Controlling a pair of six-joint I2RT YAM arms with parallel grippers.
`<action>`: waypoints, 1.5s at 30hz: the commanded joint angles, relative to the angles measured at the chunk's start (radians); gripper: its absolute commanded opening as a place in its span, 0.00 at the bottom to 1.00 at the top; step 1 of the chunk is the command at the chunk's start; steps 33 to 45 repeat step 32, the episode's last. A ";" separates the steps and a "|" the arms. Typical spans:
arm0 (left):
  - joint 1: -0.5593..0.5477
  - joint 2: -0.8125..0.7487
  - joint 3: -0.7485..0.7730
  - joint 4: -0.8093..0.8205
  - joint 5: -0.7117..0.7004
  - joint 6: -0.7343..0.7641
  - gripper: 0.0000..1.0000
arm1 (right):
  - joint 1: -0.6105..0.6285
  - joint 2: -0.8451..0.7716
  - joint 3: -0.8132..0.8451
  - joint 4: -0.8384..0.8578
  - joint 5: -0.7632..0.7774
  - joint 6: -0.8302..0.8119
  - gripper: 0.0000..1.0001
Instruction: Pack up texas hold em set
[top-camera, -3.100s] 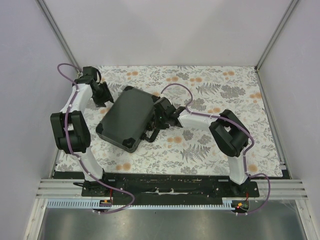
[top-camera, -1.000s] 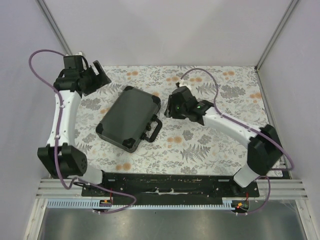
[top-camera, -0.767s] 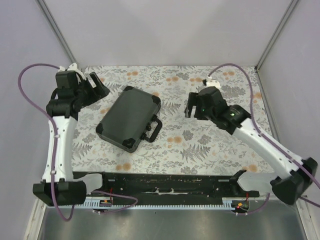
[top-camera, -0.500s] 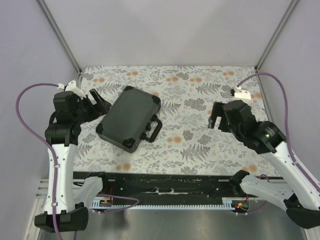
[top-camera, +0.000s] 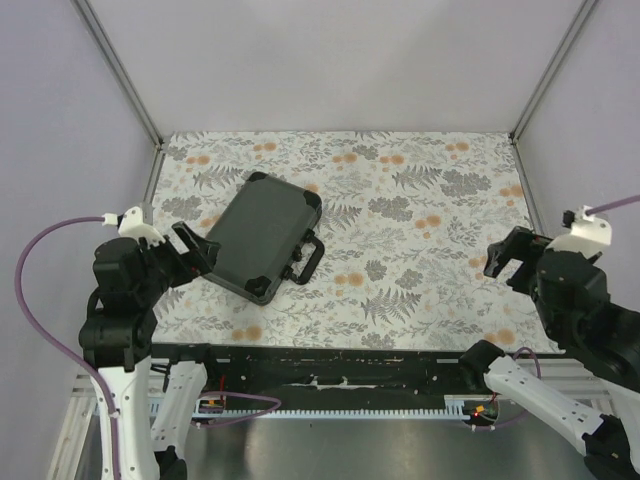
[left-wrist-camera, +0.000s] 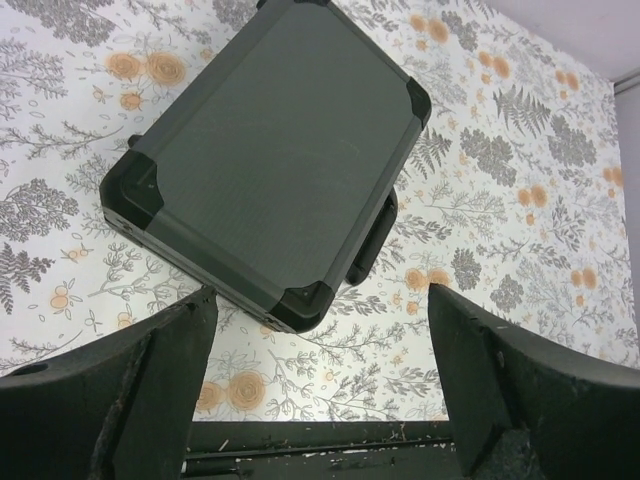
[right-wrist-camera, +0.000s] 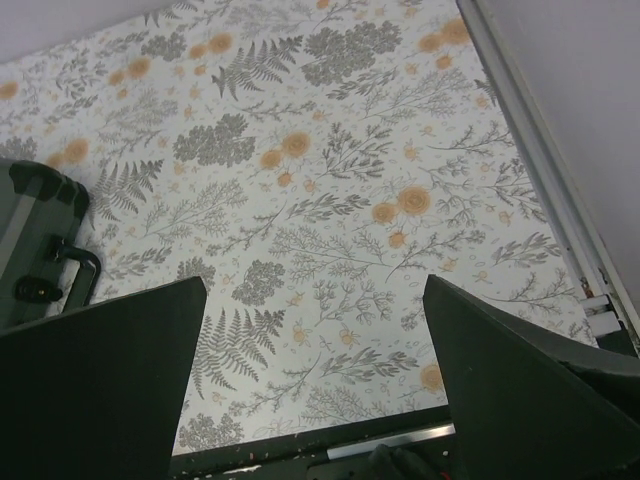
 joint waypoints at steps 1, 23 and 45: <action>0.000 -0.027 0.088 -0.060 -0.034 0.022 0.92 | -0.001 -0.071 0.058 -0.059 0.110 0.007 0.98; 0.000 0.003 -0.062 0.302 -0.122 0.128 0.93 | 0.002 -0.122 -0.034 0.350 0.539 -0.425 0.98; 0.000 0.004 -0.039 0.314 -0.140 0.154 0.94 | 0.003 -0.136 -0.049 0.420 0.508 -0.454 0.98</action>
